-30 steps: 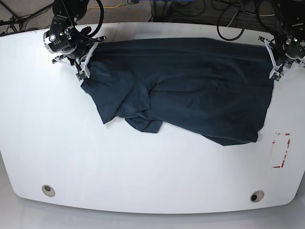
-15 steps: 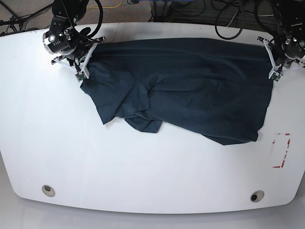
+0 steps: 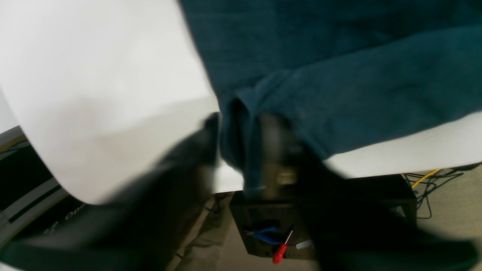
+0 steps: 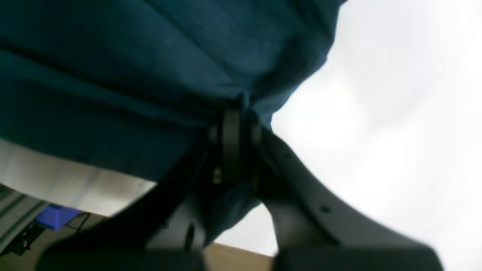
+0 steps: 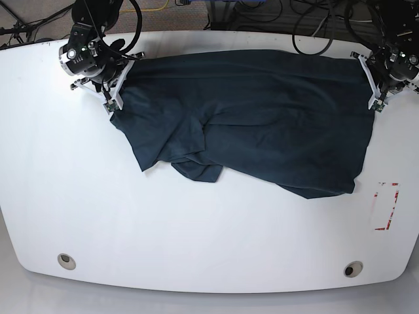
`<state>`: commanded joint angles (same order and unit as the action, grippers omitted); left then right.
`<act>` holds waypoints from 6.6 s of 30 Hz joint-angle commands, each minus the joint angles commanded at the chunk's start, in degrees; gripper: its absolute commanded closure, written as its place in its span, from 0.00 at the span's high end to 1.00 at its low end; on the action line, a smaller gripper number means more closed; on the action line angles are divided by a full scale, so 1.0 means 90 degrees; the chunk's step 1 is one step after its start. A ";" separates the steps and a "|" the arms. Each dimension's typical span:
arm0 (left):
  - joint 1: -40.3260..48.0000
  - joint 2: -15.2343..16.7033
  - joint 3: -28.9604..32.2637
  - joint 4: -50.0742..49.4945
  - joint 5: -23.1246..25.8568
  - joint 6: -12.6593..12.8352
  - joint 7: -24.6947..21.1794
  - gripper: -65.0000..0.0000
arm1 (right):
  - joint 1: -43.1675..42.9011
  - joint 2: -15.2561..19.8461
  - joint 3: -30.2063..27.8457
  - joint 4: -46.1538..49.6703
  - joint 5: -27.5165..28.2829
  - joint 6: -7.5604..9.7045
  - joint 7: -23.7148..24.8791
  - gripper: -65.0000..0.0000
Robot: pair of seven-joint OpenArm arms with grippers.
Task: Fold the T-shirt properly
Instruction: 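Hold the shirt edge with both grippers, stretching it taut, then release and regrasp the shirt edge with the left gripper, then lift and swing the shirt with both grippers, then lay it down, then move the right gripper to the shirt's loose end and grasp it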
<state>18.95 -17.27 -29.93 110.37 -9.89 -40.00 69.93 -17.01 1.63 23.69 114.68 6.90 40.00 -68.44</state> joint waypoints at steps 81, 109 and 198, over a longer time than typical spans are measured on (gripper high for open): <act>-0.2295 0.0029 0.0059 -0.2217 -0.0029 0.0000 -0.0244 0.00 | 0.0274 -0.0205 0.0010 0.0020 -0.0039 0.0000 0.0000 0.05; -0.3116 0.0068 -0.0137 0.0400 -0.0029 0.0000 0.0176 0.00 | 0.1719 0.0225 0.0176 -0.0274 -0.0029 0.0000 -0.0020 0.05; -0.3175 -0.0313 0.0137 -0.0225 -0.0010 0.0000 0.0821 0.00 | 0.4679 -0.0547 0.0127 -0.4972 0.0000 0.0000 0.1299 0.77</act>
<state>-9.63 -20.09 -28.70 108.35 -9.98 -40.00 77.32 25.10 -3.30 24.84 69.93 6.90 40.00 -56.75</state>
